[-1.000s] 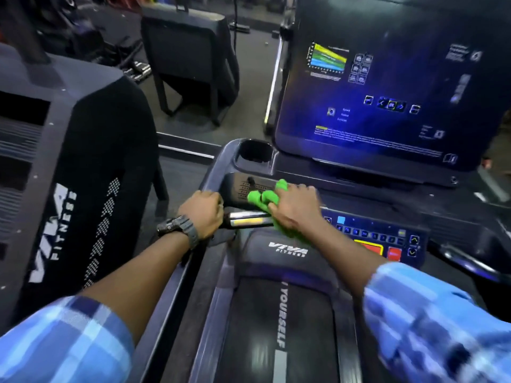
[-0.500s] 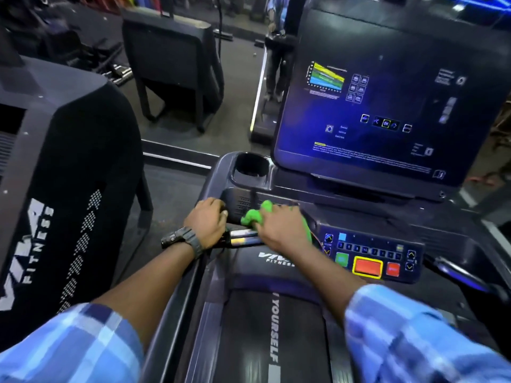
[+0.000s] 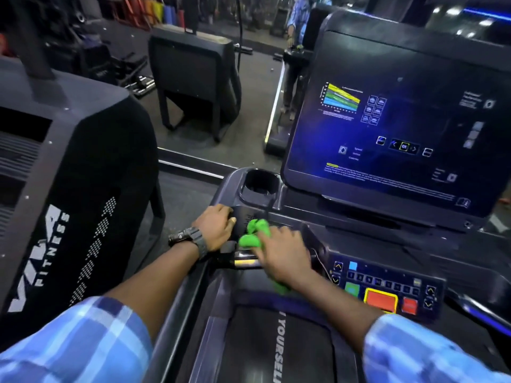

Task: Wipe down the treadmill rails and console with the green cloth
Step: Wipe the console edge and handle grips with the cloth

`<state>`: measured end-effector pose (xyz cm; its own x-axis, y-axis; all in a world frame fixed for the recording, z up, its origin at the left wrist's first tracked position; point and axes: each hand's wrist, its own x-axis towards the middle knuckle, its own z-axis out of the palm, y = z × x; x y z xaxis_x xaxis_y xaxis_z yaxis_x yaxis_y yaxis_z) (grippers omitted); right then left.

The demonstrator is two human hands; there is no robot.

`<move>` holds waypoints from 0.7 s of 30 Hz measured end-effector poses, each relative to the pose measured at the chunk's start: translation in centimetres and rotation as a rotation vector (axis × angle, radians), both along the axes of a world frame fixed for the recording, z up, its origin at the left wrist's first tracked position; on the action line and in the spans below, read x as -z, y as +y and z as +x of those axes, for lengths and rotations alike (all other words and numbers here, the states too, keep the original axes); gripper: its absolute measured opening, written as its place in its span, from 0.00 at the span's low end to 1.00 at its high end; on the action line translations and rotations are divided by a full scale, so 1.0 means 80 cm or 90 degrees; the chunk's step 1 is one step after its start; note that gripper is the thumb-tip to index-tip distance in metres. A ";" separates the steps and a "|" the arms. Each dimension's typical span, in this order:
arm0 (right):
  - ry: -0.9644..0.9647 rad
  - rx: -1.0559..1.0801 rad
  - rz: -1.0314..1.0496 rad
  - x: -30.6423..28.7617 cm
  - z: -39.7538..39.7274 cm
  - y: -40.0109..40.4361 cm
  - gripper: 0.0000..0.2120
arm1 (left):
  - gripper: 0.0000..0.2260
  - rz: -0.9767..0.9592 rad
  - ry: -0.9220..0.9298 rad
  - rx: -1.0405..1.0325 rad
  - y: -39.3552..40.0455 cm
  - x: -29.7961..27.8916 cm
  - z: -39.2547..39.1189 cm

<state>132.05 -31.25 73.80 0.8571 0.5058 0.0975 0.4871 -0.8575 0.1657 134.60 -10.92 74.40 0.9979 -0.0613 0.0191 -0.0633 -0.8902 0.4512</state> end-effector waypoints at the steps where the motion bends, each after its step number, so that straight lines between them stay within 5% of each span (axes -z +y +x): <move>1: 0.008 -0.072 -0.009 0.007 -0.008 0.013 0.20 | 0.15 0.003 0.004 -0.005 -0.002 -0.002 0.006; 6: 0.022 -0.456 -0.085 -0.014 0.016 -0.053 0.19 | 0.15 0.017 0.022 -0.029 -0.006 0.000 0.031; 10: 0.083 -0.355 -0.104 -0.046 0.068 -0.083 0.20 | 0.21 0.020 0.008 -0.048 -0.010 0.006 0.044; 14: -0.027 -0.249 -0.070 -0.031 0.136 -0.011 0.21 | 0.26 -0.058 -0.015 -0.080 -0.016 0.014 0.052; 17: -0.004 -0.358 -0.096 -0.005 0.149 0.025 0.21 | 0.27 -0.140 -0.057 -0.126 -0.019 0.020 0.050; 21: 0.010 -0.670 -0.319 0.023 0.158 -0.037 0.18 | 0.28 -0.162 -0.069 -0.132 -0.012 0.024 0.049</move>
